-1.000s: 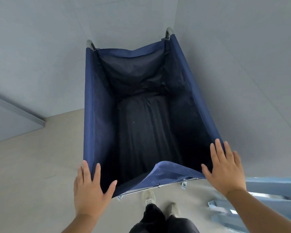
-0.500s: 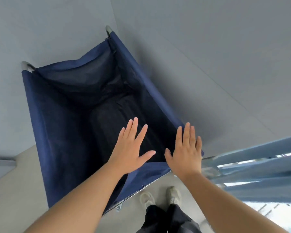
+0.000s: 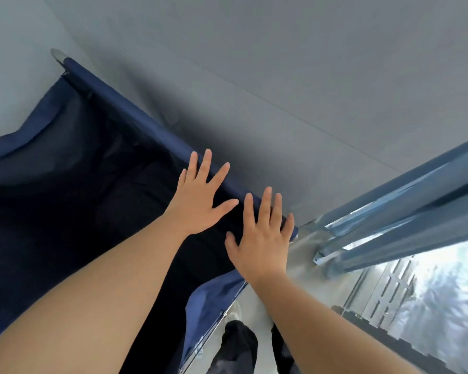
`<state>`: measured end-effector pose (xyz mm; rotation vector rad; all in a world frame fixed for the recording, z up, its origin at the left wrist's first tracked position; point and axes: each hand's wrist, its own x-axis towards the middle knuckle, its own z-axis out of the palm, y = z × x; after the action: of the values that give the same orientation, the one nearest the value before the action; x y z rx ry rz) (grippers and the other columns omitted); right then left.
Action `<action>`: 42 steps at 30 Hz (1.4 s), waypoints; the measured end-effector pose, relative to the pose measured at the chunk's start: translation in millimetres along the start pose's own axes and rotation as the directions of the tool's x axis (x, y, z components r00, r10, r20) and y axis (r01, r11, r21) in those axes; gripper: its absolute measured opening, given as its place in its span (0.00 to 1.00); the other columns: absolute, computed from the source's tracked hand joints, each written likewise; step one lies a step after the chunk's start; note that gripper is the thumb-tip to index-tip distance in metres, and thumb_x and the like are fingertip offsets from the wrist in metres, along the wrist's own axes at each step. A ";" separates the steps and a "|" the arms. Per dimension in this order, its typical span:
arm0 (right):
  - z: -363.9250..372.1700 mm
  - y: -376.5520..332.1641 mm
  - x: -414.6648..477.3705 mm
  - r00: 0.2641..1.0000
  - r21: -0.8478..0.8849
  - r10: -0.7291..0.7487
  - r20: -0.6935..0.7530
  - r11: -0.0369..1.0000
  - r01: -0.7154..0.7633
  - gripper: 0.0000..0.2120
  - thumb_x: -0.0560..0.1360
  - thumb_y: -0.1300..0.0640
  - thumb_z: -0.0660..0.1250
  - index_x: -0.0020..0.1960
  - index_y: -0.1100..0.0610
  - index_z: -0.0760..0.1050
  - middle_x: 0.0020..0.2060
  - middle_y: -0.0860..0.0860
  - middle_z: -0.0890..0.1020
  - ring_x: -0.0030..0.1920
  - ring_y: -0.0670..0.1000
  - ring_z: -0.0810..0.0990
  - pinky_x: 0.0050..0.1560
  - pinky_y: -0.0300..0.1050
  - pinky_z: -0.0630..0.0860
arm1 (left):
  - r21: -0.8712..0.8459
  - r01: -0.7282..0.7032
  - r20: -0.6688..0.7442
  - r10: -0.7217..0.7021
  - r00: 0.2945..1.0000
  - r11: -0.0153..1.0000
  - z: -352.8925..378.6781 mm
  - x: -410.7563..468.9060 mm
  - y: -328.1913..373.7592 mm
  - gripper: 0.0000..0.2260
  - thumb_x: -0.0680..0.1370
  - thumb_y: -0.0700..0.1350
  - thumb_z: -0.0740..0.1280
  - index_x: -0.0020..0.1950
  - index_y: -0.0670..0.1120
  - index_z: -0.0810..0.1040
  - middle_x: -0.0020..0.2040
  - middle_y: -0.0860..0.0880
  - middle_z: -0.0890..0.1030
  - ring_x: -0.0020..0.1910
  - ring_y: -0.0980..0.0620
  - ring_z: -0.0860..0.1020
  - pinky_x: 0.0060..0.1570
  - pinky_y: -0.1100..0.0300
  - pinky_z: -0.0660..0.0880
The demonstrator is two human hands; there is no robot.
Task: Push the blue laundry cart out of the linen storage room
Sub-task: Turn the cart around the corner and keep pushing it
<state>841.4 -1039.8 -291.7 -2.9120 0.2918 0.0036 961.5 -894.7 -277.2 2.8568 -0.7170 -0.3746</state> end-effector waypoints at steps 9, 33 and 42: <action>-2.3 -6.6 25.8 1.000 -0.017 -0.019 -0.004 1.000 0.019 0.42 0.71 0.40 0.67 0.79 0.54 0.59 0.80 0.61 0.59 0.80 0.64 0.58 0.69 0.70 0.64 | -0.167 -0.010 -0.031 0.005 1.000 0.986 -7.2 16.6 -15.3 0.42 0.74 0.75 0.50 0.83 0.55 0.47 0.83 0.46 0.36 0.78 0.43 0.27 0.77 0.38 0.51; -3.8 -25.5 42.3 1.000 -0.049 -0.009 0.014 0.999 0.009 0.40 0.71 0.38 0.65 0.78 0.54 0.60 0.77 0.61 0.66 0.73 0.62 0.68 0.67 0.67 0.67 | -0.276 0.002 0.014 0.002 1.000 0.961 -16.2 28.4 -37.9 0.40 0.76 0.70 0.58 0.82 0.58 0.47 0.82 0.51 0.31 0.78 0.45 0.25 0.76 0.41 0.59; -8.1 -19.5 36.3 0.997 -0.062 -0.037 0.067 0.997 0.041 0.41 0.72 0.40 0.66 0.79 0.54 0.59 0.79 0.61 0.63 0.75 0.63 0.67 0.67 0.65 0.68 | -0.208 -0.003 0.043 0.012 0.999 0.978 -14.3 26.6 -36.1 0.42 0.74 0.73 0.56 0.82 0.59 0.44 0.83 0.49 0.33 0.78 0.43 0.27 0.78 0.40 0.52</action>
<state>880.7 -1030.0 -280.5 -2.9730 0.2280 0.1043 1004.1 -874.6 -277.1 2.6560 -0.6544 -0.4823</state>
